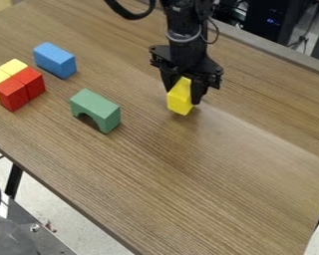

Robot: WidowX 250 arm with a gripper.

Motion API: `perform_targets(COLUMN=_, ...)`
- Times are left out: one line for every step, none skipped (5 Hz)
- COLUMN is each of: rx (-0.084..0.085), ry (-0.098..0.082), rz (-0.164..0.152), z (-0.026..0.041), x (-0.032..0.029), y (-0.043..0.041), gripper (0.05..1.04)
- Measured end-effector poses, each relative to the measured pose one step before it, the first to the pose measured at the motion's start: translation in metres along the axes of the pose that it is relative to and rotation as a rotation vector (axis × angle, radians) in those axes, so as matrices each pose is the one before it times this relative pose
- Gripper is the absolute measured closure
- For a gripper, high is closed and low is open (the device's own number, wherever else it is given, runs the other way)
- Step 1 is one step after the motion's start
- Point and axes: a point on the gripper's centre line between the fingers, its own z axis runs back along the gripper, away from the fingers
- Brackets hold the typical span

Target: Pick the yellow rectangle next to the green one and put it in the middle of the table.

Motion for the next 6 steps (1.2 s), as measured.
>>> perform_targets(rx=0.0102, ry=0.0109, rz=-0.0317, z=-0.00642, x=-0.00294, y=0.00234, gripper=0.512)
perform_targets(rx=0.0068, ry=0.0080, rz=-0.0189, z=-0.00416, x=-0.00129, y=0.00074, gripper=0.512)
perform_targets(rx=0.0045, ry=-0.0044, rz=-0.0079, z=-0.00177, x=0.00532, y=0.00083, gripper=0.512)
perform_targets(rx=0.0001, ry=-0.0015, rz=-0.0138, z=-0.00096, x=0.00084, y=0.00004, gripper=0.500)
perform_targets(rx=-0.0100, ry=-0.0054, rz=-0.0339, z=-0.00134, x=-0.00043, y=-0.00163, gripper=0.424)
perform_targets(rx=-0.0252, ry=0.0219, rz=-0.0219, z=-0.00348, x=-0.00867, y=0.00023, gripper=0.138)
